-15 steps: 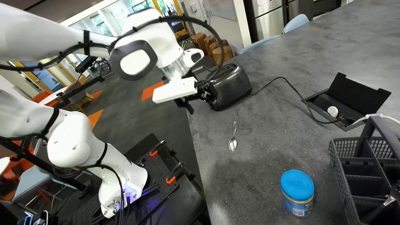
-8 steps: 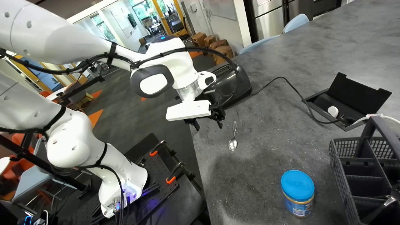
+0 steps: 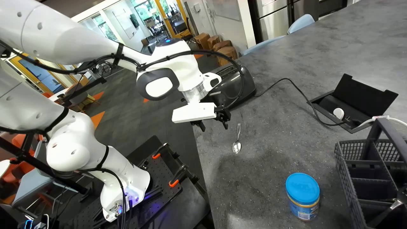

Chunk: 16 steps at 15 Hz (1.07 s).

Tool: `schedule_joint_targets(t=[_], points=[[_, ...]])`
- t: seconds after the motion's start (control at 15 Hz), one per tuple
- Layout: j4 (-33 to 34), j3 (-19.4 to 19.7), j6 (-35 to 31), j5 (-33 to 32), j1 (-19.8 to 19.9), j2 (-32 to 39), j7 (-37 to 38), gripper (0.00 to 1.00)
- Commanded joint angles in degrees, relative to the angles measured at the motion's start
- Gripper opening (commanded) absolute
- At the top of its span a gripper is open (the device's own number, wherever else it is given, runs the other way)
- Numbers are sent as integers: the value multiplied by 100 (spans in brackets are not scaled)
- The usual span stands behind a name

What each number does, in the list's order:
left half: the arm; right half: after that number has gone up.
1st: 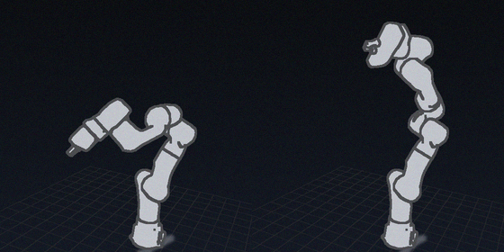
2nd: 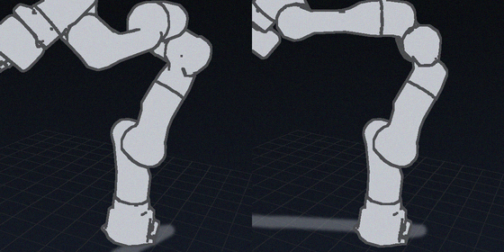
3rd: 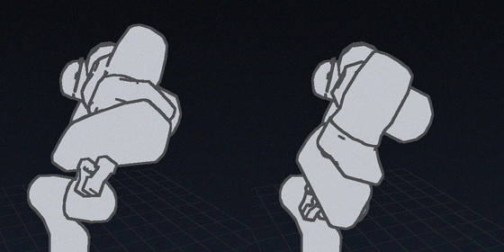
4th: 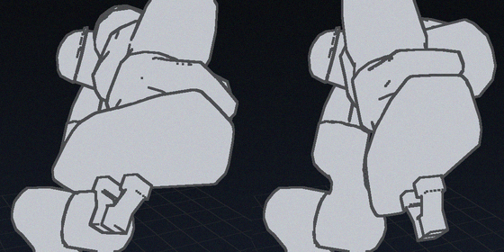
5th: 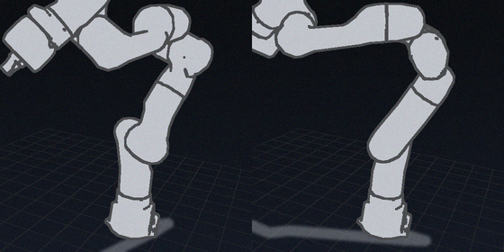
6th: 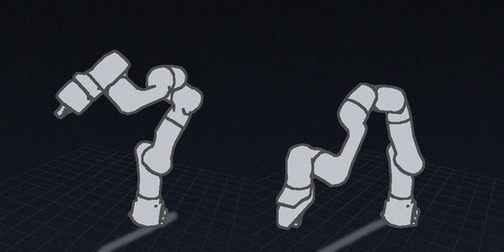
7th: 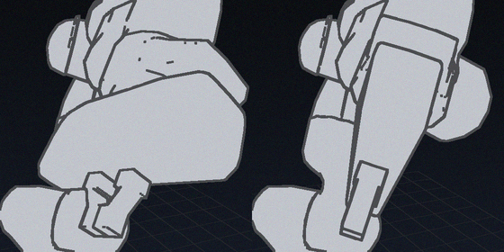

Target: Pick up the spoon and place it in the utensil holder

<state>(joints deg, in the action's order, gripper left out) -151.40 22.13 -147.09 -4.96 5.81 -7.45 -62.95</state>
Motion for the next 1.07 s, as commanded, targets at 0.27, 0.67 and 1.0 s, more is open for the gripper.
schedule_joint_targets(t=[0.27, 0.67, 1.0], points=[[234, -610, -1365, 890, 255, 1236, -607, 100], [853, -1119, -1247, 1108, 828, 2040, -791, 100], [1164, -1447, -1229, 951, 1169, 2557, -751, 100]])
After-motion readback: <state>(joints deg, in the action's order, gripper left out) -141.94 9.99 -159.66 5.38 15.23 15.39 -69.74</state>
